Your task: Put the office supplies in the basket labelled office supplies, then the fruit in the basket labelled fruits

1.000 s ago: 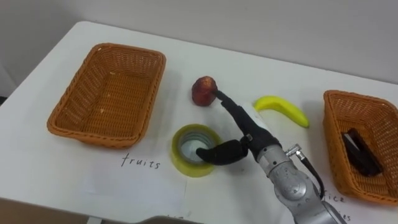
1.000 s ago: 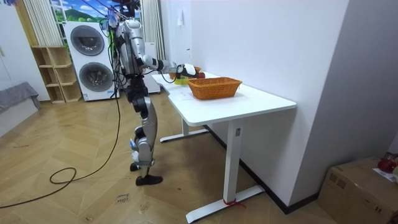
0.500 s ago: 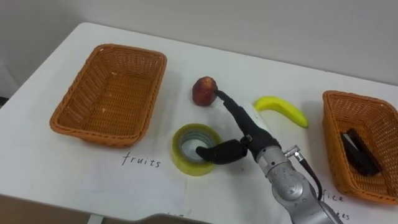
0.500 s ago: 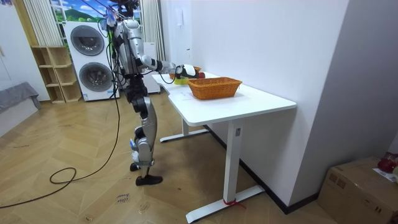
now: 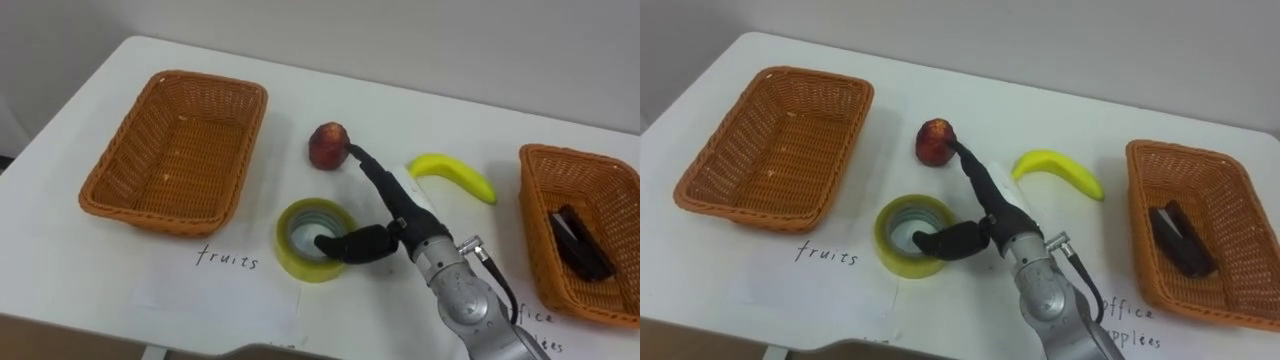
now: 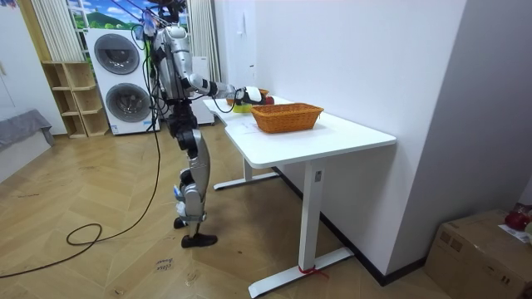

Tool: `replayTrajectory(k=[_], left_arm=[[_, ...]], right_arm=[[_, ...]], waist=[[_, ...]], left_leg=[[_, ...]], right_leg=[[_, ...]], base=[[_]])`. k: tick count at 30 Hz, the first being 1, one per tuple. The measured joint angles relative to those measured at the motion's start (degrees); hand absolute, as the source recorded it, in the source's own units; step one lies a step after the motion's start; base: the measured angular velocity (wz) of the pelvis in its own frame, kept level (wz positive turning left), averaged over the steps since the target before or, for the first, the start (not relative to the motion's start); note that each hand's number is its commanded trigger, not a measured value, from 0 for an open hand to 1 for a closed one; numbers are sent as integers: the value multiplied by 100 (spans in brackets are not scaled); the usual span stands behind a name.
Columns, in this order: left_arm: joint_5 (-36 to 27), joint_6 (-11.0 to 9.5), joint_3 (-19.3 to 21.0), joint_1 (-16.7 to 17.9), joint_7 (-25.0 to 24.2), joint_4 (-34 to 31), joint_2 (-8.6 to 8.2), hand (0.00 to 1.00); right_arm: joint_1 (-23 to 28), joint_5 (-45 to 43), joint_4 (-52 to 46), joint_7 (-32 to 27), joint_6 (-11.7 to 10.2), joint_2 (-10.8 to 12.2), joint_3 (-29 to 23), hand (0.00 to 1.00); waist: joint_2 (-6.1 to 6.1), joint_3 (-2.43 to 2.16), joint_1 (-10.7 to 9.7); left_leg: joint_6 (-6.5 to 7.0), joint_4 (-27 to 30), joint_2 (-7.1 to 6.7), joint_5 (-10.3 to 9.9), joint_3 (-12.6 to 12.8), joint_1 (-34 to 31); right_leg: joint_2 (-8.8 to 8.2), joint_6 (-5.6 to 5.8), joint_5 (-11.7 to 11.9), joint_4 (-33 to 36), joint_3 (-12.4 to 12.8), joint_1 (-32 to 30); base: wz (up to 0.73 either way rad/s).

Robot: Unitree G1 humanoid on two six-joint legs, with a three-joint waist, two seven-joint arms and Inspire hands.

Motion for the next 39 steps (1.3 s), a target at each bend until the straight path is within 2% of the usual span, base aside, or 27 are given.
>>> replayTrajectory(k=[8,16,21,24,30,32,35,39], left_arm=[[7,136,2,14,-32,-3,-5,0],[9,171,14,0,-115,-138,4,0],[21,178,73,13,-203,-209,5,0],[81,179,138,29,-295,-324,9,0],[131,164,171,16,-303,-327,15,0],[131,155,184,13,-304,-329,26,0],[132,146,192,10,-310,-334,57,0],[133,138,199,6,-315,-334,73,0]], right_arm=[[-6,234,-48,221,236,15,-50,0],[-15,261,-35,526,251,10,-187,0],[-15,272,-51,723,308,10,-233,0],[-23,272,-72,980,367,-15,-253,0],[-57,203,-112,1362,382,-36,-333,0],[-81,165,-199,1520,473,-69,-355,0],[-129,156,-273,1771,499,-172,-353,0],[-143,134,-325,1988,556,-183,-419,0]], waist=[[-2,-4,-19],[-5,-9,-22],[-48,-40,-18],[-132,-75,-16],[-206,-68,-8],[-217,-66,-3],[-249,-52,7],[-294,-39,9]], left_leg=[[2,17,-52,2,-109,-4],[3,23,-57,4,-128,-14],[3,23,-57,5,-129,-15],[3,21,-58,5,-138,-17],[4,23,-60,5,-138,-17],[4,21,-59,5,-143,-18],[3,19,-56,4,-142,-25],[3,12,-57,5,-150,-27]], right_leg=[[-18,0,0,-5,-138,38],[-26,0,0,-3,-171,43],[-28,1,-1,-2,-179,43],[-31,1,-1,-1,-188,48],[-33,1,-1,0,-183,48],[-33,1,-1,-2,-186,45],[-40,1,-1,-8,-203,37],[-68,1,-1,-11,-248,36]], base=[[6],[0],[0],[0],[0],[0],[0],[0]])
